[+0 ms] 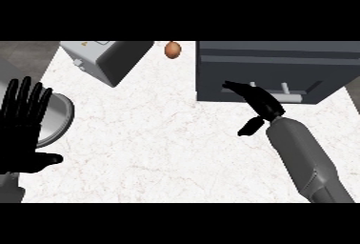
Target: Pick up the cup, place it into the drawer and close the drawer
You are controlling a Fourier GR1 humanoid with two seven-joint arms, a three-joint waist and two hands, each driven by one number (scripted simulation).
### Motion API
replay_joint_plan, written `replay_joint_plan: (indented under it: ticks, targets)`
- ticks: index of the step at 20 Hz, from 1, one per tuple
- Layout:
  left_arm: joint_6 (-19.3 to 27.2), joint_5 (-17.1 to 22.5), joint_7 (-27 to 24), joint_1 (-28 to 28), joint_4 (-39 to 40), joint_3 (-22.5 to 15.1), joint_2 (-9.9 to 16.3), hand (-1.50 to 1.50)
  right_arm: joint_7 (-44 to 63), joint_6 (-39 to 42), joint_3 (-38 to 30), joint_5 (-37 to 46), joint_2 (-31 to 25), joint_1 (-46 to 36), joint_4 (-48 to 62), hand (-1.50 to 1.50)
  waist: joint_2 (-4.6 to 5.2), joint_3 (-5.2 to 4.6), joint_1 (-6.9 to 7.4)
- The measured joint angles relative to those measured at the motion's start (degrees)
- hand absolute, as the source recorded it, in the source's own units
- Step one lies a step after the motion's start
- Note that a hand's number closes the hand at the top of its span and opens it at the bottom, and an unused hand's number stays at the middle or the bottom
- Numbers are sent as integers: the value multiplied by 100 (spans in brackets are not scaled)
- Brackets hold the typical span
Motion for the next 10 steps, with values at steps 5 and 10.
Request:
replay_joint_plan:
  ticks: [5, 10]
  targets:
    - [-154, 0, 129, -125, 90, 103, -17, -150, -454, 121, -338, -73, -195, -818, 1111, -150, 16, 3, 56]
    - [-309, -40, 105, -205, 243, 139, -73, -150, -812, 339, -487, -69, -401, -1282, 1812, -150, 41, 3, 144]
